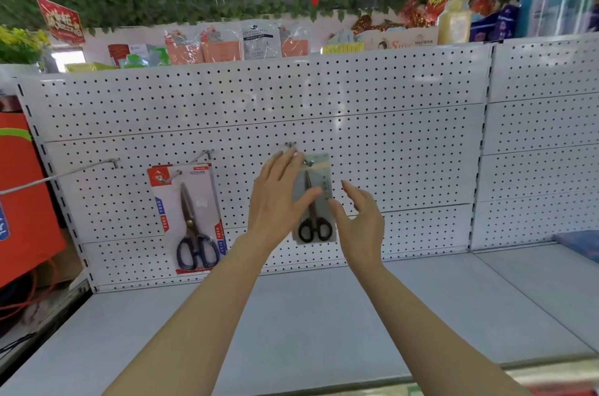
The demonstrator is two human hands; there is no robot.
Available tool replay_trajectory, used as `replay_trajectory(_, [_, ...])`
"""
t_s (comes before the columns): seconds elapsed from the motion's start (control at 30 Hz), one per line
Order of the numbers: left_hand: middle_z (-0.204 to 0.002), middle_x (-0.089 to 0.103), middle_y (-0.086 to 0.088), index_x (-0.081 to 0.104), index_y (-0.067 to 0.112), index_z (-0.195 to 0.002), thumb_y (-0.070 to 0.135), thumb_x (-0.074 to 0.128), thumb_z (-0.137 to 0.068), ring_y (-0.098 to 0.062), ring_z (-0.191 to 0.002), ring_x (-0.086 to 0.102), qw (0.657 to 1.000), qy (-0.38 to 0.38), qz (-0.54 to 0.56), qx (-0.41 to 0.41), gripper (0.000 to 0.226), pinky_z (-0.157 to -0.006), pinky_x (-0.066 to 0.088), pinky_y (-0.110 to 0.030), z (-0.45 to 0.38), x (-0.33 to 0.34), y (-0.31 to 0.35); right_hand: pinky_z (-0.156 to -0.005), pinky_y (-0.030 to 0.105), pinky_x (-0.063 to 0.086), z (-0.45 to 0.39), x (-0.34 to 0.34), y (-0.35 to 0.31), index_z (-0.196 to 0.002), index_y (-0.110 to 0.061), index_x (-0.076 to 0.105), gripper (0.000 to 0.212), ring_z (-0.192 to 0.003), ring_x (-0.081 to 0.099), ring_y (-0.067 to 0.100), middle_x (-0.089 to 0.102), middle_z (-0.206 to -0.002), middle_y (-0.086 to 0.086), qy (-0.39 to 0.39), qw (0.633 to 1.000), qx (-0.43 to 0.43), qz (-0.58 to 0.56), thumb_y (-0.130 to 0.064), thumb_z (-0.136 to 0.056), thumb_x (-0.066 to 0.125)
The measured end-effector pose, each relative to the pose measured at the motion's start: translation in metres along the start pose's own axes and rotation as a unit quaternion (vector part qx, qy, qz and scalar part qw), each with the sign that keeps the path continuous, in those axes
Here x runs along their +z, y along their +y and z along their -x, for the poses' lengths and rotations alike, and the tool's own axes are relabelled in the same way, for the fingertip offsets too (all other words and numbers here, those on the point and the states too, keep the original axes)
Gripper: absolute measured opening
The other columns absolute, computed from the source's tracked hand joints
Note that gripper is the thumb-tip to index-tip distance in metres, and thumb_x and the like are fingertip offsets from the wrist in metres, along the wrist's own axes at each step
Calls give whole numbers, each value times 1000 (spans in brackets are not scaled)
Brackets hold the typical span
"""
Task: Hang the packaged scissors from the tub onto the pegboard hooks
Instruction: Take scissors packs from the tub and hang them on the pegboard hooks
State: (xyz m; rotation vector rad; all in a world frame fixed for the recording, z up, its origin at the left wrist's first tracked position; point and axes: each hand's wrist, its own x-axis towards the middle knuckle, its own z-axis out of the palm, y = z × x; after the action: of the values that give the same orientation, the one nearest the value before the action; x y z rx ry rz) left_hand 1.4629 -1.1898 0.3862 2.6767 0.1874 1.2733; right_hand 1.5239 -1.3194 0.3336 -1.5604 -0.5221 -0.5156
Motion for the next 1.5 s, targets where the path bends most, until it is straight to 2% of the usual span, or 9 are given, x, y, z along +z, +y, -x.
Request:
replay_trajectory(0.2, [-159, 30, 1, 33, 20, -151, 60, 35, -94, -18, -148, 17, 995, 30, -60, 77, 70, -118, 10, -34, 15, -27, 20, -97, 33, 41, -1, -57, -21, -128, -13, 62, 47, -116, 57, 19, 63, -127, 2, 33, 950, -243, 195, -32, -86, 69])
replay_trajectory(0.3, [-157, 33, -1, 34, 18, -150, 61, 29, -94, -21, -147, 21, 987, 27, -104, 119, 71, -119, 14, -39, 26, -35, 42, -98, 39, 43, 3, -87, -33, -129, -9, 61, 49, -116, 59, 25, 63, -127, 6, 31, 920, -298, 251, -33, -86, 68])
replay_trajectory(0.47, [-151, 41, -6, 38, 14, -148, 53, 45, -96, -29, -141, 32, 977, 14, -136, 161, 66, -113, 20, -41, 53, -30, 88, -98, 41, 42, 20, -141, -37, -129, -6, 61, 50, -113, 60, 30, 64, -125, 11, 35, 887, -341, 310, -34, -88, 63])
replay_trajectory(0.6, [-152, 40, -6, 34, 13, -150, 53, 41, -96, -28, -142, 32, 982, -6, -122, 143, 67, -114, 23, -43, 92, -8, 131, -98, 42, 42, 46, -194, -16, -130, -5, 59, 51, -115, 59, 31, 64, -125, 12, 22, 882, -325, 340, -35, -89, 60])
replay_trajectory(0.87, [-145, 48, -10, 44, 9, -143, 43, 51, -90, -32, -134, 42, 978, -148, -50, 137, 64, -109, 30, -47, 224, 103, 225, -94, 42, 42, 127, -315, 95, -129, -2, 59, 53, -111, 60, 33, 64, -123, 15, -41, 866, -240, 436, -30, -84, 62])
replay_trajectory(1.2, [-133, 57, -12, 53, 5, -133, 32, 69, -80, -32, -120, 53, 927, -358, 20, 114, 62, -100, 39, -42, 439, 251, 279, -93, 45, 44, 292, -428, 245, -128, -1, 59, 49, -106, 60, 34, 65, -120, 14, -130, 842, -79, 518, -23, -85, 66])
replay_trajectory(1.33, [-122, 58, -14, 54, 5, -126, 29, 62, -88, -34, -111, 55, 870, -494, 4, -15, 46, -89, 45, -42, 516, 281, 289, -90, 42, 41, 343, -446, 284, -127, -1, 60, 48, -105, 61, 33, 67, -117, 15, -164, 829, -35, 533, -26, -85, 59])
replay_trajectory(1.43, [-123, 59, -15, 55, 5, -122, 30, 50, -94, -33, -115, 56, 748, -616, 28, -245, 38, -91, 47, -39, 569, 304, 295, -90, 42, 42, 368, -452, 308, -123, 0, 62, 45, -103, 63, 33, 67, -115, 14, -189, 823, -20, 535, -26, -86, 59])
replay_trajectory(1.5, [-116, 66, -16, 60, 6, -116, 31, 51, -88, -34, -108, 62, 663, -625, 67, -405, 38, -87, 52, -36, 611, 323, 296, -89, 43, 45, 383, -455, 322, -122, 0, 63, 43, -100, 64, 33, 68, -113, 14, -198, 823, -8, 532, -23, -85, 62])
